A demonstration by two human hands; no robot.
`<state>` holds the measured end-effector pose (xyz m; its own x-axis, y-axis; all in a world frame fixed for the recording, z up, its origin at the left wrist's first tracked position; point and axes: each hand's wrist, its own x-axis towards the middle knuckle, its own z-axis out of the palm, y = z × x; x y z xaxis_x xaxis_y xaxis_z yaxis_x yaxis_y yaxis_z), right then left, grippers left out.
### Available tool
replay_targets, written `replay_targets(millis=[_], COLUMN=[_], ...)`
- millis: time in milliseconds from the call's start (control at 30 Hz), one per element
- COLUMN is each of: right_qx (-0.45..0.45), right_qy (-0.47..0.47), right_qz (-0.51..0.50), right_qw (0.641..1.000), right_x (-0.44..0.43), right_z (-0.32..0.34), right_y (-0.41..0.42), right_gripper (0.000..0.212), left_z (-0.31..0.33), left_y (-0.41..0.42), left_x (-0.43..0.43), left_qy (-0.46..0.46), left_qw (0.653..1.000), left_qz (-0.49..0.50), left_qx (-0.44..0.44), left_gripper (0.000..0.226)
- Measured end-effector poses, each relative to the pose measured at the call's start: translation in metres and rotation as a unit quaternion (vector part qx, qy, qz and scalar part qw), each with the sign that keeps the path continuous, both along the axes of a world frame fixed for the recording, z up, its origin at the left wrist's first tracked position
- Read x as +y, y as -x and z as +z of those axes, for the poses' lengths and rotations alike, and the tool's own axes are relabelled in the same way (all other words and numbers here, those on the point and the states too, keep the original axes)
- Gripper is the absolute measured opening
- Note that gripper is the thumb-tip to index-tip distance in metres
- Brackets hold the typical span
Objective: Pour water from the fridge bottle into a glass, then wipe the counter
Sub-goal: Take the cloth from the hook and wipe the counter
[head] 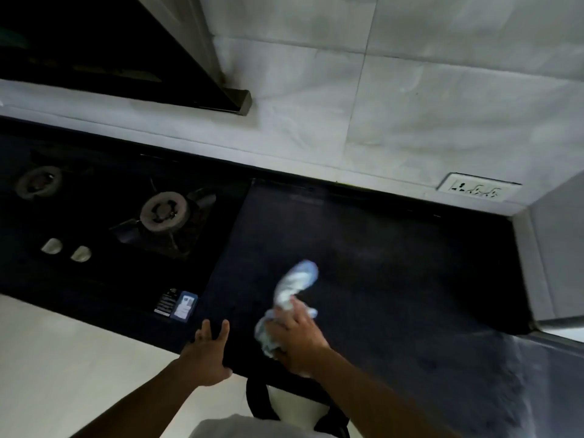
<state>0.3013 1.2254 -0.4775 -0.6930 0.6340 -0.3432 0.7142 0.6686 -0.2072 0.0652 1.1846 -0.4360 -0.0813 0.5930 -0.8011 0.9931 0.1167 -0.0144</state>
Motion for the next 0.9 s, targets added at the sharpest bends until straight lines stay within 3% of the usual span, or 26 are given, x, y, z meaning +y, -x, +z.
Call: replay_targets(millis=[67, 133, 233, 300, 333, 367, 467, 567, 600, 633, 700, 733, 767, 833, 900], right_qx=[0.037, 0.055, 0.129, 0.253, 0.237, 0.164, 0.022, -0.024, -0.043, -0.059, -0.051, -0.024, 0.004, 0.042, 0.06], right_qy=[0.016, 0.053, 0.038, 0.035, 0.033, 0.027, -0.007, -0.013, 0.008, -0.001, -0.058, -0.044, -0.016, 0.054, 0.066], right_qz=[0.08, 0.064, -0.143, -0.273, -0.31, -0.356, -0.542, -0.672, -0.67, -0.617, -0.395, -0.246, -0.111, 0.041, 0.047], right_qw=[0.996, 0.995, 0.981, 0.928, 0.92, 0.92, 0.84, 0.74, 0.741, 0.784, 0.915, 0.968, 0.994, 0.997, 0.995], right_x=[0.031, 0.068, 0.106, 0.117, 0.118, 0.115, 0.097, 0.072, 0.066, 0.059, 0.042, 0.032, 0.025, 0.027, 0.04], right_z=[0.001, 0.011, 0.045, 0.045, 0.044, 0.041, 0.006, 0.005, 0.012, 0.015, 0.014, 0.006, -0.004, -0.007, -0.003], right_y=[0.029, 0.029, -0.005, -0.06, -0.089, -0.118, -0.181, -0.142, -0.113, -0.08, -0.017, 0.009, 0.027, 0.039, 0.021], right_gripper=[0.072, 0.067, 0.052, 0.047, 0.047, 0.049, 0.066, 0.07, 0.067, 0.064, 0.06, 0.059, 0.06, 0.066, 0.066], left_z=[0.0, -0.002, -0.008, -0.012, -0.013, -0.015, -0.018, -0.021, -0.023, -0.023, -0.022, -0.022, -0.022, -0.021, -0.022], left_y=[-0.001, -0.003, -0.01, -0.015, -0.017, -0.018, -0.019, -0.018, -0.018, -0.018, -0.018, -0.018, -0.018, -0.019, -0.018], left_x=[-0.002, -0.005, -0.013, -0.018, -0.02, -0.021, -0.022, -0.021, -0.02, -0.02, -0.02, -0.02, -0.02, -0.02, -0.02], left_qy=[-0.01, -0.02, -0.045, -0.065, -0.076, -0.084, -0.094, -0.089, -0.088, -0.087, -0.086, -0.089, -0.091, -0.091, -0.088], left_qw=[1.0, 1.0, 0.998, 0.996, 0.995, 0.994, 0.993, 0.994, 0.994, 0.994, 0.994, 0.994, 0.994, 0.994, 0.994], left_qz=[0.003, 0.016, 0.044, 0.061, 0.063, 0.062, 0.061, 0.063, 0.065, 0.066, 0.061, 0.056, 0.052, 0.044, 0.037], left_qx=[-0.001, -0.003, 0.006, 0.01, 0.013, 0.016, 0.02, 0.019, 0.018, 0.017, 0.023, 0.027, 0.032, 0.04, 0.043], left_gripper=[0.105, 0.106, 0.111, 0.113, 0.114, 0.114, 0.114, 0.116, 0.116, 0.116, 0.116, 0.116, 0.116, 0.115, 0.114])
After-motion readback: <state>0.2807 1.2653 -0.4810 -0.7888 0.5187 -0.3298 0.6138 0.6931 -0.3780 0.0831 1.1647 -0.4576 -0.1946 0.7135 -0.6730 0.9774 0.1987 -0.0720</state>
